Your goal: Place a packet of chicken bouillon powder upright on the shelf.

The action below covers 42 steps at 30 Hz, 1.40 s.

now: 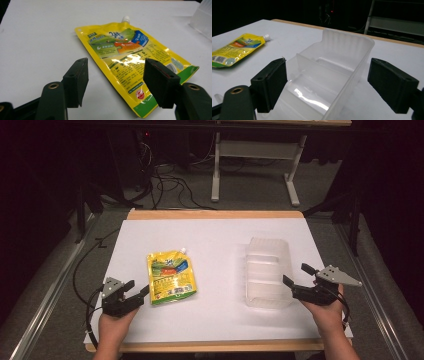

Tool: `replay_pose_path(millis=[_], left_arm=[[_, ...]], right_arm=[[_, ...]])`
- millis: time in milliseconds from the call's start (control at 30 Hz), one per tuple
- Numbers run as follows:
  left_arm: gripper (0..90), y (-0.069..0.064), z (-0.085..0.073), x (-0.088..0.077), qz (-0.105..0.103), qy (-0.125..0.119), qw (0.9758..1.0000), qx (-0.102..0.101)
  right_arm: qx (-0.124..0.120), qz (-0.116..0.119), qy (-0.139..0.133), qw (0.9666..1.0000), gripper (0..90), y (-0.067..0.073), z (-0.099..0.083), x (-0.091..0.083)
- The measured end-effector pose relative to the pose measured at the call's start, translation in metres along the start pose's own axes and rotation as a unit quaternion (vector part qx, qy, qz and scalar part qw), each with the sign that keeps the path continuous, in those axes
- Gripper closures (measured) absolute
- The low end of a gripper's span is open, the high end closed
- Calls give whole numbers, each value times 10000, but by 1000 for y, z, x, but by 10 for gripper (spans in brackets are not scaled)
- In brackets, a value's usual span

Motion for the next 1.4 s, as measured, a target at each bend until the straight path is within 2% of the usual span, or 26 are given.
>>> replay_pose_path(millis=[133, 333, 600, 1100, 1233, 1400], left_arm=[[371, 3, -2, -2, -20, 18, 10000, -42], [372, 7, -2, -9, -84, -38, 9999, -87], [390, 8, -3, -7, -153, 20, 9998, -109], [400, -2, -8, 3, -264, 277, 9992, 95], [427, -2, -8, 6, -329, 325, 9989, 5], [465, -2, -2, 12, -385, 229, 9989, -169]], right_arm=[[110, 31, -22, 9999, 175, -1, -1, 1], [81, 2, 15, 10000, 191, 3, -1, 4], [71, 7, 73, 9999, 203, 6, -3, 4], [143, 55, 89, 9998, 222, 2, -5, 6], [127, 82, 83, 9999, 226, 3, -5, 6], [154, 125, 63, 9998, 230, 1, -5, 5]])
Point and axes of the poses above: each handheld gripper's, and its own axes: x roughly forward along the jaws, z roughly out of its top, y roughly to its left, the point moved 2 cm from there along x, roughly forward along the jaws, and after that the axes turned 5 degrees about -x, right-handed, at the moved point
